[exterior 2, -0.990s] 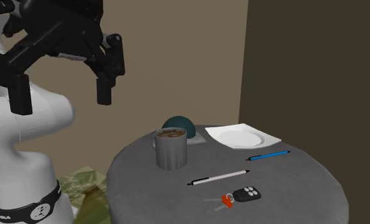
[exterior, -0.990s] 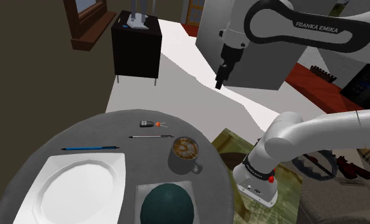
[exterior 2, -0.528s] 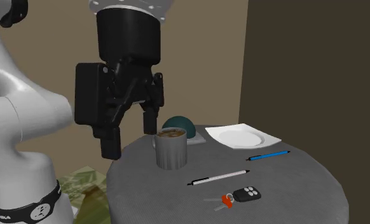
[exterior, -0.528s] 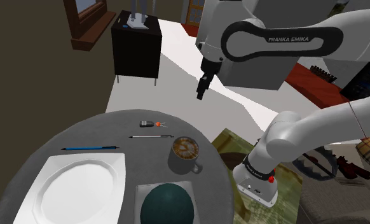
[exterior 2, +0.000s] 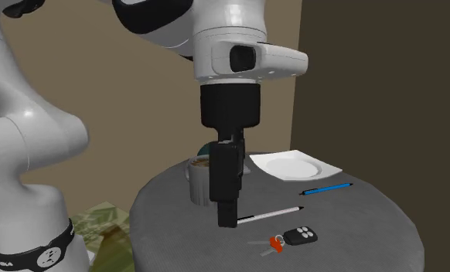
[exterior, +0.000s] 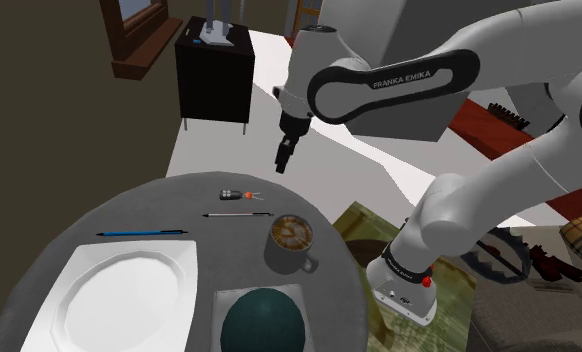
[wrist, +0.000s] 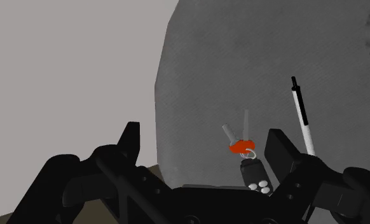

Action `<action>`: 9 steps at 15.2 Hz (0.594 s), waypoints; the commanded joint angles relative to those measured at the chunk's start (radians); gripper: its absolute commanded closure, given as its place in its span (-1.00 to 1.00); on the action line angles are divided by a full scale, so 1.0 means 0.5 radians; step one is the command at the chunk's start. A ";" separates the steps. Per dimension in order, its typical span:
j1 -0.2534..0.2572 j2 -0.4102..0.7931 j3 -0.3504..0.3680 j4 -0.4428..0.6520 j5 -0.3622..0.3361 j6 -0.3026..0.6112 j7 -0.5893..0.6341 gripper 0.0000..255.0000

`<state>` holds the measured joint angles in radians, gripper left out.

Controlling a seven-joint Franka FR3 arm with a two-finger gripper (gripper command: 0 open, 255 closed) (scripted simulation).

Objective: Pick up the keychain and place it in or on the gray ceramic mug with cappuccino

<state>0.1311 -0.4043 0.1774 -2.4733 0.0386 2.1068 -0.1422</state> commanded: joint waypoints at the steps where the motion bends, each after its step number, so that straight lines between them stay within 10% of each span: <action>1: 0.032 0.122 0.042 0.016 0.008 0.128 0.001 -1.00; 9: 0.108 0.570 0.165 0.161 -0.040 0.484 0.016 -1.00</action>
<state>0.1847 -0.1399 0.2579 -2.3977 0.0229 2.3313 -0.1335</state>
